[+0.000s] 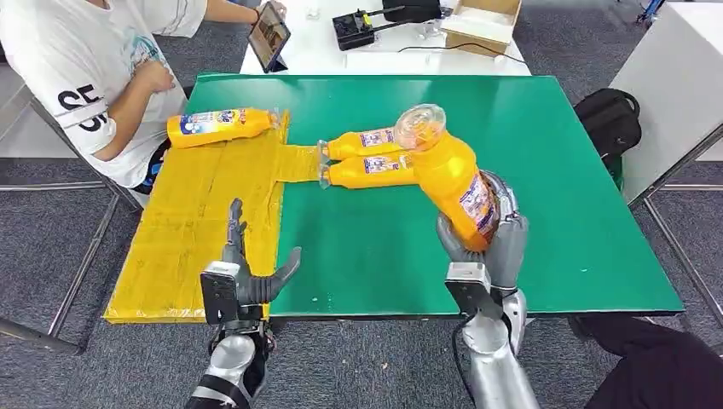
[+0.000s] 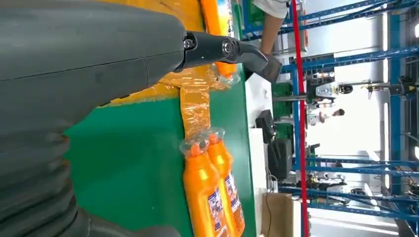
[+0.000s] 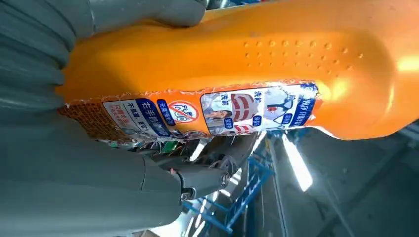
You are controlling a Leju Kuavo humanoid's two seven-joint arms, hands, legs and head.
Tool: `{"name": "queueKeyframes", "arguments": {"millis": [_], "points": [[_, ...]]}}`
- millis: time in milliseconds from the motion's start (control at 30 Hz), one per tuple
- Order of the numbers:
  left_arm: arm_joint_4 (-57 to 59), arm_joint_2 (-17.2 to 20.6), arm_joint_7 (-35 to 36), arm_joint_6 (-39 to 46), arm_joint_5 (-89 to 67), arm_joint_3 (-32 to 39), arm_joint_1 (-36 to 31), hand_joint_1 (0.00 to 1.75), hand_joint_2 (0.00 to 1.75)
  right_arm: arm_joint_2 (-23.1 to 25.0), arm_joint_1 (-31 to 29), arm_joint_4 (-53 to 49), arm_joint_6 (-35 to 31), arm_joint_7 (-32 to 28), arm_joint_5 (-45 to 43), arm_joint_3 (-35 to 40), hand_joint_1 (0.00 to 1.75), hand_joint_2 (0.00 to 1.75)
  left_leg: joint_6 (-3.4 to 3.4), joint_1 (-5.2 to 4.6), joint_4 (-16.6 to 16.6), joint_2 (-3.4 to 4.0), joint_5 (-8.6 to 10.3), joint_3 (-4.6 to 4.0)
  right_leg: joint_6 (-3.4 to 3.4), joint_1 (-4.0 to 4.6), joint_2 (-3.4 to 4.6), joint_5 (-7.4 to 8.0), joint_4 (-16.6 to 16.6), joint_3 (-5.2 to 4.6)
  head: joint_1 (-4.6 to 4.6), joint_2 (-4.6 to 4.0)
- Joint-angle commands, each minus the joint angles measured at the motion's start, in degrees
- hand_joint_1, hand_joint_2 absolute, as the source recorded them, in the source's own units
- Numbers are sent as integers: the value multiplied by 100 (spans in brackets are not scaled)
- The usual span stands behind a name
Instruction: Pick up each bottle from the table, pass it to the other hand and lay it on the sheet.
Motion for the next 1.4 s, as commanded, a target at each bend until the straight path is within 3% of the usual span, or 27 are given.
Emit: {"name": "queueKeyframes", "arguments": {"millis": [33, 133, 300, 567, 733, 867, 1400], "points": [[-341, -111, 17, -922, 508, 88, 120, 0, 175, 131, -29, 63, 181, -48, -91, -253, 175, 175, 5, 2, 0, 5, -9, 15, -13, 5, 0, -7, -3, 16, 2, 0], [-199, -241, 17, -1751, 695, 156, 130, 0, 175, 132, 137, 351, 797, -215, 5, -79, 175, 175, 6, 4, -4, 2, -11, 24, -14, 7, -3, -9, -9, 27, 2, 0], [-183, -289, 17, -2092, 922, 9, 124, 0, 175, 406, 294, 1113, 1125, -424, 301, 319, 175, 175, 5, 6, -8, 15, -20, 42, -23, 11, 7, -13, -12, 44, 2, 0], [-73, -289, 17, -2306, 1002, -37, 89, 0, 175, 496, 299, 1322, 1156, -481, 365, 399, 175, 175, 5, 5, -4, 8, -11, 17, -14, 12, 3, -8, -7, 17, 0, 0], [94, -289, 17, -2508, 1123, -234, 33, 0, 175, 680, 273, 1914, 814, -617, 527, 649, 175, 175, 5, 8, -9, 10, -18, 39, -23, 15, 2, -14, -13, 39, 0, 0], [336, -286, 17, -2878, 1178, -312, -102, 0, 175, 565, 86, 2213, 594, -617, 565, 887, 175, 175, 3, 7, -7, 5, -10, 20, -16, 13, 0, -8, -10, 21, 0, 0], [397, -289, 17, -2935, 1181, -283, -136, 0, 175, 572, 32, 2235, 631, -603, 568, 869, 175, 175, 6, 4, -4, 4, -15, 27, -20, 11, -5, -14, -5, 27, 4, 0]]}}
